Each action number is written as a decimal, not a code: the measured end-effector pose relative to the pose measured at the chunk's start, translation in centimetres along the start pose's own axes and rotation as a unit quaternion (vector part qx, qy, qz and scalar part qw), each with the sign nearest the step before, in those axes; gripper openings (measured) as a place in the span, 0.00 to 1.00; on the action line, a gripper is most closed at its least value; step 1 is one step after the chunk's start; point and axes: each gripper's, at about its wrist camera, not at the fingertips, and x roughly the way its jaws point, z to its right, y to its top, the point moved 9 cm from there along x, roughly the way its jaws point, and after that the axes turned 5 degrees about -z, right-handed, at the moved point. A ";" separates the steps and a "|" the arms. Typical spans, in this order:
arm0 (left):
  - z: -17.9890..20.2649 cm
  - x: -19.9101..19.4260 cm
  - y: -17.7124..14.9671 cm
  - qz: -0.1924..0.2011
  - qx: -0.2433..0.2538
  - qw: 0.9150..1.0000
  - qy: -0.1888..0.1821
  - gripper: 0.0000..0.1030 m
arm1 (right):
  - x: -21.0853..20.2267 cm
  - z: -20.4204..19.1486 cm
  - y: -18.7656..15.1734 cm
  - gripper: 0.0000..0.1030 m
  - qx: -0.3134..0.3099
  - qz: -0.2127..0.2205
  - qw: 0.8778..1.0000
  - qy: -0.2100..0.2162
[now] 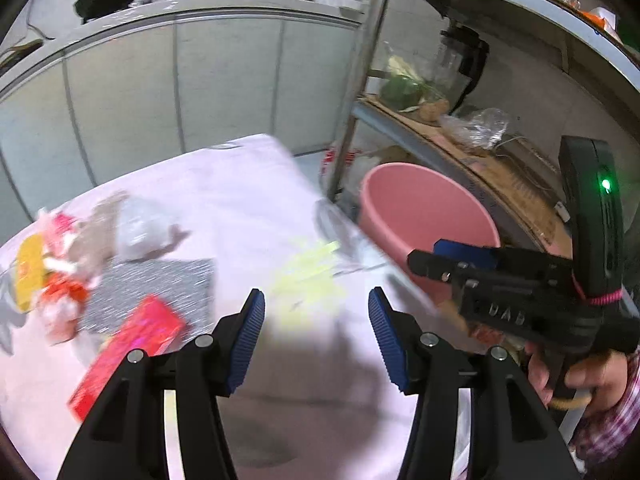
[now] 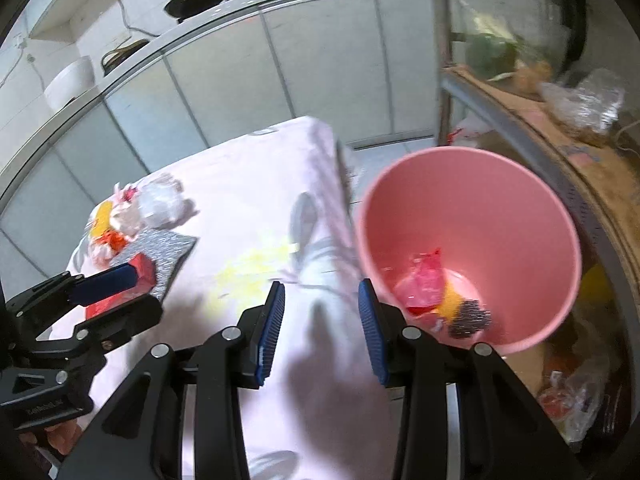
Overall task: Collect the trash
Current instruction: 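Move both grippers back over the remaining trash on the sheet, then grasp the red cardboard box with the left gripper while the right grasps the clear plastic bag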
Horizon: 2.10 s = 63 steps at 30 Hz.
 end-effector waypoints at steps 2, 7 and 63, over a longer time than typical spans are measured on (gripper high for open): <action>-1.8 -0.9 -0.9 0.000 -0.006 1.000 0.009 0.52 | 0.5 -1.3 0.0 0.38 -0.008 -0.005 1.000 0.010; -6.5 -3.0 -3.1 -0.003 -0.018 0.999 0.039 0.52 | 1.7 -4.7 -0.3 0.42 -0.028 -0.016 0.999 0.032; -14.7 -6.0 -9.8 0.019 -0.058 0.998 0.007 0.39 | 14.1 -20.4 7.5 0.39 -0.144 -0.064 0.983 0.090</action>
